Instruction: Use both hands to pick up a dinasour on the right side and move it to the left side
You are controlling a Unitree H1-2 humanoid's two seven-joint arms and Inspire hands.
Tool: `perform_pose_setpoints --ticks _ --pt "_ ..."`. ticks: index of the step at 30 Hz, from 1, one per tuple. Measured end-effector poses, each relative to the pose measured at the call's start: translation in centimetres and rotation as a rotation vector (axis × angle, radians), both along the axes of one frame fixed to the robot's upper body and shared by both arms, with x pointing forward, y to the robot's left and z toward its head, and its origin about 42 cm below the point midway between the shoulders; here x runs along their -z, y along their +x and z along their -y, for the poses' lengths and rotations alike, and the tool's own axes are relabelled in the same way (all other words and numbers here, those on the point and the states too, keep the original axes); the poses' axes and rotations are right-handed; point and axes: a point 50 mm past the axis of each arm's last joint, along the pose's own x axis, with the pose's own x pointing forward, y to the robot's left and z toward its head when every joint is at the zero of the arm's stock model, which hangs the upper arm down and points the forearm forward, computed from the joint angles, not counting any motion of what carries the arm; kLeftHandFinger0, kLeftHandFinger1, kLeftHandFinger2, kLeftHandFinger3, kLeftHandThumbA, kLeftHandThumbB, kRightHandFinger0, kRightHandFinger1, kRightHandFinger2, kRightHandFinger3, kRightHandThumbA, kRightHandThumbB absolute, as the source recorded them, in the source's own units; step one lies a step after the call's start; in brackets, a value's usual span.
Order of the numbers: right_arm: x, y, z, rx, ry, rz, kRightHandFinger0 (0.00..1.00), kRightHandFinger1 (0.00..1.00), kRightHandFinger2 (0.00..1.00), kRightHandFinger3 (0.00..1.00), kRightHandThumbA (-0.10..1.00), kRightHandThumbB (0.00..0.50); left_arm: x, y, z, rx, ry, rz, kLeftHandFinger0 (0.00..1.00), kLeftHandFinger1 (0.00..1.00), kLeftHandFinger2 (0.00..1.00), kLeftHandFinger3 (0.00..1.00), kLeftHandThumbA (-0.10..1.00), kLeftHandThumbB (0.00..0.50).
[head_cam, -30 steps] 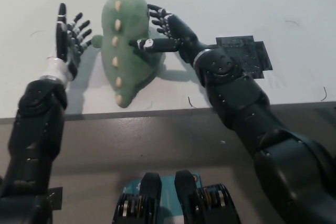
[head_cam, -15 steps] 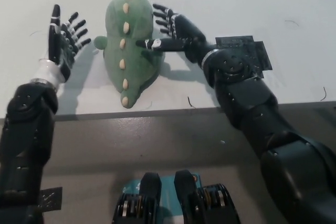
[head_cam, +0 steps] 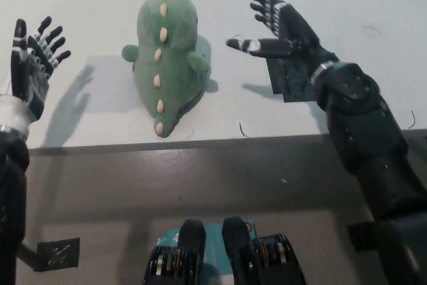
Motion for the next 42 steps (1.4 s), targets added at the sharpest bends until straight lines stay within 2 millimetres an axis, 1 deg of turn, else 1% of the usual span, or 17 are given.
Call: perform_pose_setpoints --ticks 5,9,11,12,15,19,21,22,23,27,29,31,33,38,40,41,42 --pt "-0.3 -1.3 1.6 0.006 0.015 0.057 1.0 1.0 1.0 1.0 1.0 0.078 0.3 -1.4 0.3 -0.005 0.002 0.025 1.0 1.0 1.0 1.0 1.0 0.5" --pt "-0.9 -2.2 3.5 0.02 0.024 0.106 1.0 1.0 1.0 1.0 1.0 0.125 0.7 -2.2 0.8 -0.002 -0.006 0.031 1.0 1.0 1.0 1.0 1.0 0.496" --pt "-1.0 -3.1 4.9 0.032 0.03 0.125 1.0 1.0 1.0 1.0 1.0 0.135 1.1 -2.6 1.3 0.004 -0.014 0.03 1.0 1.0 1.0 1.0 1.0 0.467" --pt "-0.9 -3.5 5.5 0.037 0.031 0.128 1.0 1.0 1.0 1.0 1.0 0.158 1.4 -2.7 1.5 0.007 -0.018 0.028 1.0 1.0 1.0 1.0 1.0 0.46" --pt "0.5 -4.9 7.3 0.052 0.022 0.115 1.0 1.0 1.0 1.0 1.0 0.171 2.4 -3.3 2.1 0.015 -0.027 0.012 1.0 1.0 1.0 1.0 1.0 0.457" --pt "3.1 -6.8 9.7 0.08 0.0 0.081 1.0 1.0 1.0 1.0 1.0 0.123 3.8 -3.9 3.1 0.025 -0.043 -0.007 1.0 1.0 1.0 1.0 1.0 0.45" --pt "3.9 -7.6 10.5 0.09 -0.005 0.067 1.0 1.0 1.0 1.0 1.0 0.116 4.2 -4.2 3.3 0.027 -0.045 -0.011 1.0 1.0 1.0 1.0 1.0 0.451" --pt "4.3 -8.0 10.9 0.096 -0.006 0.064 1.0 1.0 1.0 1.0 1.0 0.116 4.5 -4.3 3.4 0.028 -0.047 -0.013 1.0 1.0 1.0 1.0 1.0 0.452" --pt "4.4 -8.3 11.3 0.1 -0.005 0.067 1.0 1.0 1.0 1.0 1.0 0.09 4.6 -4.4 3.5 0.029 -0.048 -0.014 1.0 1.0 1.0 1.0 1.0 0.469" --pt "4.8 -9.8 13.1 0.125 0.003 0.078 1.0 1.0 1.0 1.0 1.0 0.087 5.5 -4.8 4.2 0.045 -0.051 -0.02 1.0 1.0 1.0 1.0 1.0 0.472" --pt "5.2 -10.5 13.8 0.134 0.006 0.077 1.0 1.0 1.0 1.0 1.0 0.075 6.2 -5.3 4.4 0.051 -0.051 -0.03 1.0 1.0 1.0 1.0 1.0 0.433" --pt "5.8 -11.4 14.4 0.143 0.004 0.068 1.0 1.0 1.0 1.0 1.0 0.068 7.0 -5.8 4.5 0.053 -0.05 -0.04 1.0 1.0 1.0 1.0 1.0 0.416" --pt "6.6 -12.3 14.9 0.151 0.003 0.058 1.0 1.0 1.0 1.0 1.0 0.072 8.0 -6.6 4.3 0.053 -0.047 -0.059 1.0 1.0 1.0 1.0 1.0 0.429" --pt "8.8 -15.2 16.1 0.177 0.008 0.021 1.0 1.0 1.0 1.0 1.0 0.074 10.4 -8.8 3.9 0.052 -0.042 -0.109 1.0 1.0 1.0 1.0 1.0 0.416" --pt "9.4 -16.2 16.6 0.188 0.009 0.008 1.0 1.0 1.0 1.0 1.0 0.076 10.8 -9.3 4.0 0.056 -0.04 -0.102 1.0 1.0 1.0 1.0 1.0 0.409" --pt "9.5 -16.5 16.8 0.192 0.01 0.006 1.0 1.0 1.0 1.0 1.0 0.053 10.9 -9.4 4.0 0.058 -0.038 -0.1 1.0 1.0 1.0 1.0 1.0 0.413" --pt "9.6 -16.8 17.0 0.195 0.011 0.004 1.0 1.0 1.0 1.0 1.0 0.054 11.0 -9.6 4.1 0.061 -0.037 -0.1 1.0 1.0 1.0 1.0 1.0 0.413"
